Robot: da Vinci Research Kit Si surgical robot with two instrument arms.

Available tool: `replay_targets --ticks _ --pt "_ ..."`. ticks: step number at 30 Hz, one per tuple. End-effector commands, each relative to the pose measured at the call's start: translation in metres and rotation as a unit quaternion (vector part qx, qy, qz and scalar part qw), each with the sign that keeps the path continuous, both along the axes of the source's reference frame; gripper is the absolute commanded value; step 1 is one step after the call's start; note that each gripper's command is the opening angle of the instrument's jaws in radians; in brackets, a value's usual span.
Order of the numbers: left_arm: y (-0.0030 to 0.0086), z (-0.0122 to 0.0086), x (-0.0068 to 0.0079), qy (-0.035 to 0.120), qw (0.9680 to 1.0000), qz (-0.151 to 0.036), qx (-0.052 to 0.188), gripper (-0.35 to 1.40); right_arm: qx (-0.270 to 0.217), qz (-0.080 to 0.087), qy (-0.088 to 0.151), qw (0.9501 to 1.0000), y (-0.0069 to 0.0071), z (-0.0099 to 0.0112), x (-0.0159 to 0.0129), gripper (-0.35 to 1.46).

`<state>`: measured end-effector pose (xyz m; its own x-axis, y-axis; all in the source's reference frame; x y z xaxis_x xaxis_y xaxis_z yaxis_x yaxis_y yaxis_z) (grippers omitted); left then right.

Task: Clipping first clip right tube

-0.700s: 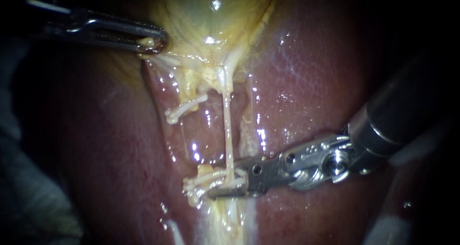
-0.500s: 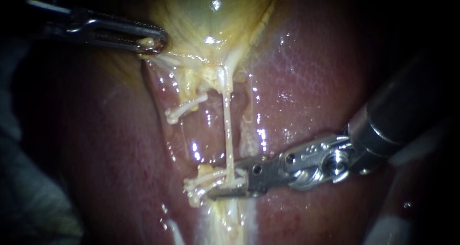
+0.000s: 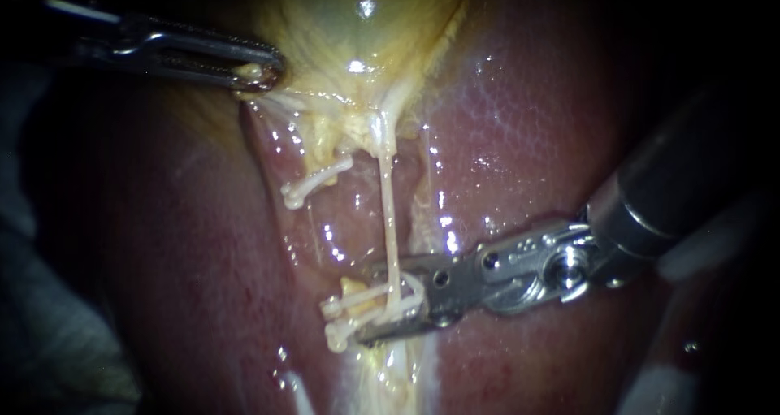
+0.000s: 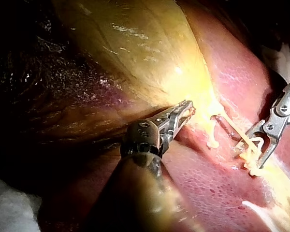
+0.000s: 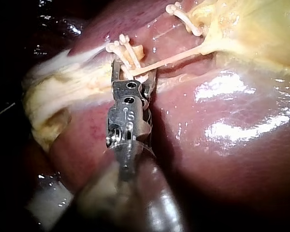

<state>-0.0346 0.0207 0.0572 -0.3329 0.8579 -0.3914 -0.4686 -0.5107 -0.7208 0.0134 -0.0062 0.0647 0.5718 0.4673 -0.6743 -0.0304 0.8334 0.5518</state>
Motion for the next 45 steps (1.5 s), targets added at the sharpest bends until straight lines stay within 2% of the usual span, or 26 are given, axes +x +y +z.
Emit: replay_targets --ticks 1,6,13,22,26,28,32,33,36,42,43,44,45 --pt "0.0000 0.0000 0.0000 0.000 1.0000 0.000 0.000 -0.35 0.006 0.004 0.005 1.0000 0.0000 0.0001 0.0000 0.49" --pt "0.0000 0.0000 0.0000 0.000 1.0000 0.000 0.000 -0.35 0.029 0.016 0.021 0.9992 0.0005 0.0005 -0.0006 0.50" --pt "0.0000 0.0000 0.0000 0.000 1.0000 0.000 0.000 -0.35 0.031 0.018 0.032 0.9988 0.0013 0.0006 -0.0019 0.50" --pt "0.0000 0.0000 0.0001 0.000 1.0000 0.000 0.000 -0.35 0.035 0.023 0.041 0.9983 0.0019 0.0000 -0.0020 0.50" --pt "-0.0001 -0.0001 0.0001 0.000 1.0000 0.000 0.000 -0.35 0.045 0.027 0.063 0.9966 0.0022 -0.0003 -0.0021 0.50" --pt "-0.0001 -0.0001 0.0001 0.000 1.0000 0.000 0.000 -0.35 0.077 0.040 0.075 0.9935 0.0023 -0.0005 -0.0022 0.50" --pt "-0.0001 -0.0001 0.0001 0.000 1.0000 0.000 0.000 -0.35 0.150 0.061 0.095 0.9822 0.0022 -0.0004 -0.0023 0.50" --pt "-0.0001 -0.0001 0.0001 0.000 1.0000 0.000 0.000 -0.35 0.175 0.066 0.101 0.9770 0.0021 -0.0003 -0.0023 0.50" --pt "-0.0001 -0.0001 0.0001 0.000 1.0000 0.000 0.000 -0.35 0.214 0.067 0.117 0.9676 0.0017 0.0000 -0.0025 0.50" --pt "-0.0001 -0.0001 0.0000 0.000 1.0000 0.000 0.000 -0.35 0.295 0.066 0.160 0.9399 0.0011 0.0004 -0.0026 0.49" --pt "-0.0001 -0.0001 0.0000 0.000 1.0000 0.000 0.000 -0.35 0.311 0.065 0.167 0.9332 0.0010 0.0004 -0.0026 0.49" --pt "-0.0001 -0.0001 0.0000 0.000 1.0000 0.000 0.000 -0.35 0.316 0.064 0.174 0.9305 0.0009 0.0004 -0.0026 0.49" --pt "-0.0001 -0.0001 0.0000 0.000 1.0000 0.000 0.000 -0.35 0.328 0.062 0.183 0.9248 0.0008 0.0004 -0.0026 0.49"
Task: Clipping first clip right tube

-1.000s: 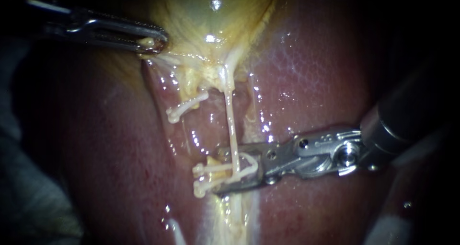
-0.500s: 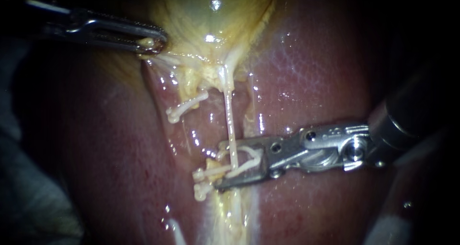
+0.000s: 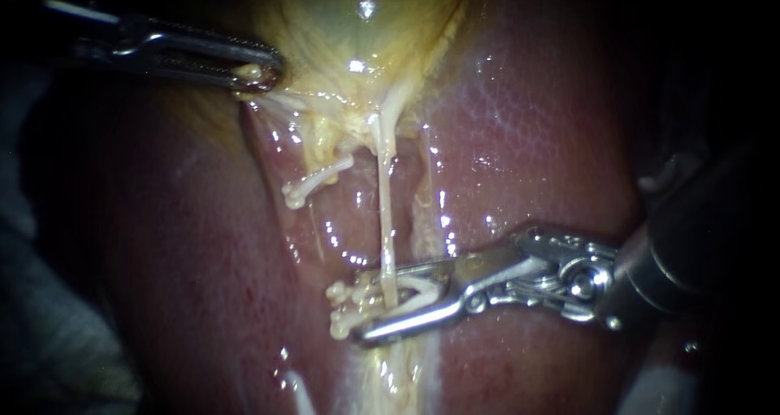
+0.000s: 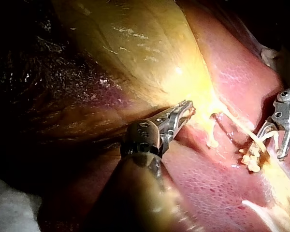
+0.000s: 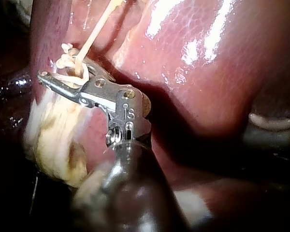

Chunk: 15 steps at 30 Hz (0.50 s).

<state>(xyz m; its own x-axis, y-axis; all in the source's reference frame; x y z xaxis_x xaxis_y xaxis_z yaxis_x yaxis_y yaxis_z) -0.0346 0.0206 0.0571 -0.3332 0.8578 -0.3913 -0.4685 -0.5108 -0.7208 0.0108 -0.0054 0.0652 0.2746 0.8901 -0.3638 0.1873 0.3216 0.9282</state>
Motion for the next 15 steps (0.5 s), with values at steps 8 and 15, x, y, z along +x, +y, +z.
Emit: replay_targets --ticks 8,15 --pt "0.0000 0.0000 -0.0001 0.000 1.0000 0.000 0.000 -0.35 0.057 0.033 0.030 0.9974 -0.0005 -0.0006 0.0002 0.47" --pt "0.0000 0.0000 -0.0001 0.000 1.0000 0.000 0.000 -0.35 0.063 0.041 0.042 0.9963 -0.0005 -0.0009 0.0001 0.46"
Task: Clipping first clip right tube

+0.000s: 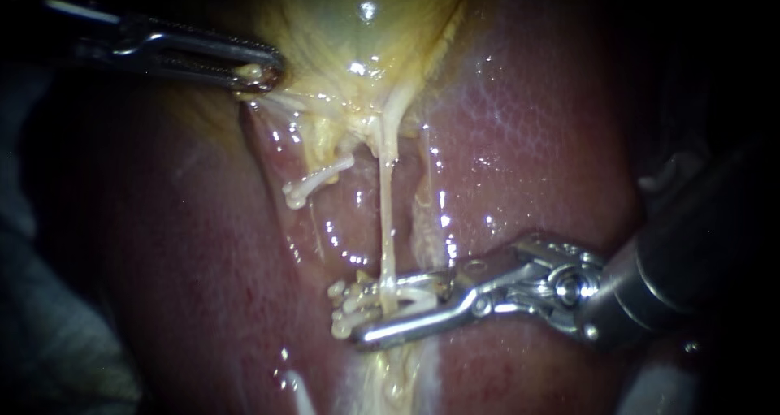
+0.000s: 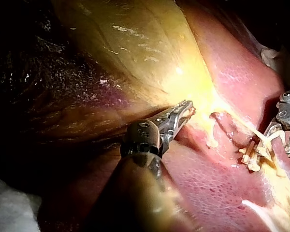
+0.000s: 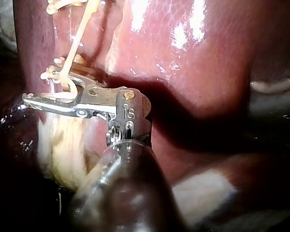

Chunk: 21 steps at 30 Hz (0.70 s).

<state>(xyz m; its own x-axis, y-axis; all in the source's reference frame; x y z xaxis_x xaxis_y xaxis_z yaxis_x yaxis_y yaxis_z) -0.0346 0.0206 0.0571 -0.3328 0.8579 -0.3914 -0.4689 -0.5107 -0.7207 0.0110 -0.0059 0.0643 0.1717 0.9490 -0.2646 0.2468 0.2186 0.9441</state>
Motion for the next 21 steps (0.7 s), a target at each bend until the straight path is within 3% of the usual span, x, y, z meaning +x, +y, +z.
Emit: replay_targets --ticks 1,13,21 --pt "0.0000 0.0000 0.0000 0.000 1.0000 0.000 0.000 -0.35 -0.001 0.001 -0.002 1.0000 0.0000 0.0000 0.0000 0.45" --pt "0.0000 0.0000 0.0000 0.000 1.0000 0.000 0.000 -0.35 0.004 -0.001 -0.004 1.0000 -0.0002 -0.0002 -0.0001 0.32" --pt "0.0000 0.0000 0.0000 0.000 1.0000 0.000 0.000 -0.35 0.015 -0.003 -0.010 0.9998 -0.0002 -0.0002 -0.0003 0.06"
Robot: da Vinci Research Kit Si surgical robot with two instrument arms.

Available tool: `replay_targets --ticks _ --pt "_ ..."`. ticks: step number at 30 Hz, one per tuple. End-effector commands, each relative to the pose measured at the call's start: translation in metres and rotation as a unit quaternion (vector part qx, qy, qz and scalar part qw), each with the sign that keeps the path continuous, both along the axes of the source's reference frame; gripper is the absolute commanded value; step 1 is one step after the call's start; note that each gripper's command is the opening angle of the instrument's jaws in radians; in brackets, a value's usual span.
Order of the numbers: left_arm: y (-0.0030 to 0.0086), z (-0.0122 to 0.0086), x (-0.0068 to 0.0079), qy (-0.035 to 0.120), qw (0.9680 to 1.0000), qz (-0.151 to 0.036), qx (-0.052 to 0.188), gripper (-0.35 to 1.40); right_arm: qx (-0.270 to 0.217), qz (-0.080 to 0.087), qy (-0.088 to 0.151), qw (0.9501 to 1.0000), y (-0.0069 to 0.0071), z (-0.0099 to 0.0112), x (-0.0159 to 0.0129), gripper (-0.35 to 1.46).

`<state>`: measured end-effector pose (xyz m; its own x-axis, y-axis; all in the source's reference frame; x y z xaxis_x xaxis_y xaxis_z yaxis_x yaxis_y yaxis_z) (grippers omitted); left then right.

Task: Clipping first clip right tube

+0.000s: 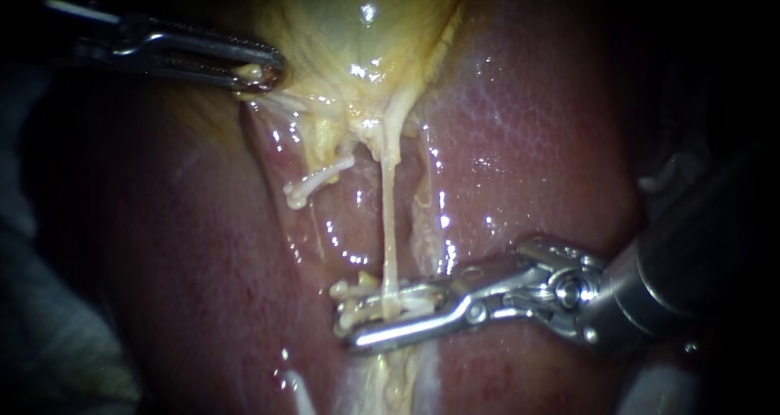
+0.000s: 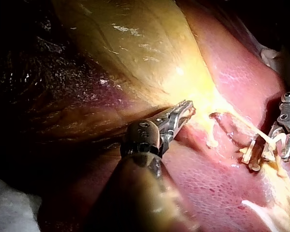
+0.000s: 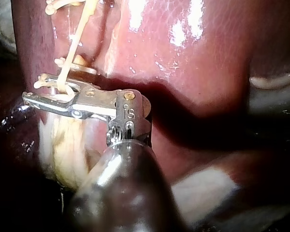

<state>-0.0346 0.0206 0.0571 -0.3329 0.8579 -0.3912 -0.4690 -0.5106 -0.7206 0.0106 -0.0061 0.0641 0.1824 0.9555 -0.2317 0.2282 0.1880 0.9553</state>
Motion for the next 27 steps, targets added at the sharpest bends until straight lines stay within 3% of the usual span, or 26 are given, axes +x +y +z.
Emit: replay_targets --ticks 1,6,9,27 --pt "0.0000 0.0000 0.0000 0.000 1.0000 0.000 0.000 -0.35 0.002 -0.001 -0.001 1.0000 0.0000 0.0000 0.0000 0.04" --pt "0.0000 0.0000 0.0000 0.000 1.0000 0.000 0.000 -0.35 0.002 -0.001 -0.001 1.0000 0.0000 0.0000 -0.0001 -0.12" --pt "0.0000 0.0000 0.0000 0.000 1.0000 0.000 0.000 -0.35 0.002 -0.001 -0.001 1.0000 -0.0001 0.0000 -0.0001 -0.35" --pt "0.0000 0.0000 0.0000 0.000 1.0000 0.000 0.000 -0.35 0.006 -0.004 -0.002 1.0000 -0.0001 0.0003 0.0000 -0.35"
